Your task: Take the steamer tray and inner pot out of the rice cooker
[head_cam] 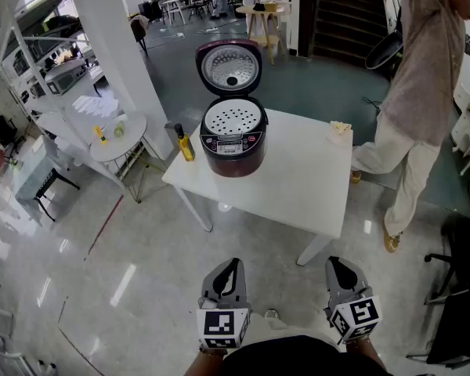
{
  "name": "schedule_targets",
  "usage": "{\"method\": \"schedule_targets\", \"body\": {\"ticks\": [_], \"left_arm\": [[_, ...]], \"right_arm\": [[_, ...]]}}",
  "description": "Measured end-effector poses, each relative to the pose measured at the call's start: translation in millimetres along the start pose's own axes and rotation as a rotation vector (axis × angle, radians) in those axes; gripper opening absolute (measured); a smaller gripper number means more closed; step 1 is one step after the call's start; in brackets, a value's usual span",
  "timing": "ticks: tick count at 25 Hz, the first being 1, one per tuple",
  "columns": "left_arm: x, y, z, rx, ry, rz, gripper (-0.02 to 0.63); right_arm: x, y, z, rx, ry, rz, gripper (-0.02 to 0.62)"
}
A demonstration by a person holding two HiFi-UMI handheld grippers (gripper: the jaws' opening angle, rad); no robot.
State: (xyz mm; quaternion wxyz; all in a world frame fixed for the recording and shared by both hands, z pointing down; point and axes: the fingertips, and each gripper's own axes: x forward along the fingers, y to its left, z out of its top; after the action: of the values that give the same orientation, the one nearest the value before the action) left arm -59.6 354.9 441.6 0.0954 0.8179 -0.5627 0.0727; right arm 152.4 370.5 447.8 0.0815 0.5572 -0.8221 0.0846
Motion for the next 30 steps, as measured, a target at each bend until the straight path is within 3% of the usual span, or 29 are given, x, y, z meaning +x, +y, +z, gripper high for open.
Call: {"method": "schedule_targets", "body": {"ticks": [12,18,23,26,30], "left_arm": [[3,-6,-1,0.012,-0.011,-0.009,-0.002],[3,-6,-6,0.079,-0.012,0.01,0.0],[7,3,-6,0.024,0.006,0.074,0.013],[11,-1,-2,0.013,0.011,0.053,0.086],[16,-10,-3,0.017,0.0,0.0,0.308]], "right_arm": [[0,-4,-1,-0.034,0.01,-0.019,0.003],[2,-3,-6,-0.055,0.002,0.002,0.003],[3,2,-5,-0.061,-0.019,0.061,0.133],[4,0,-5,-0.064,-0.01,0.063,0.192],[6,-3,-1,-0.057,-0.014,0.067,0.268]]}}
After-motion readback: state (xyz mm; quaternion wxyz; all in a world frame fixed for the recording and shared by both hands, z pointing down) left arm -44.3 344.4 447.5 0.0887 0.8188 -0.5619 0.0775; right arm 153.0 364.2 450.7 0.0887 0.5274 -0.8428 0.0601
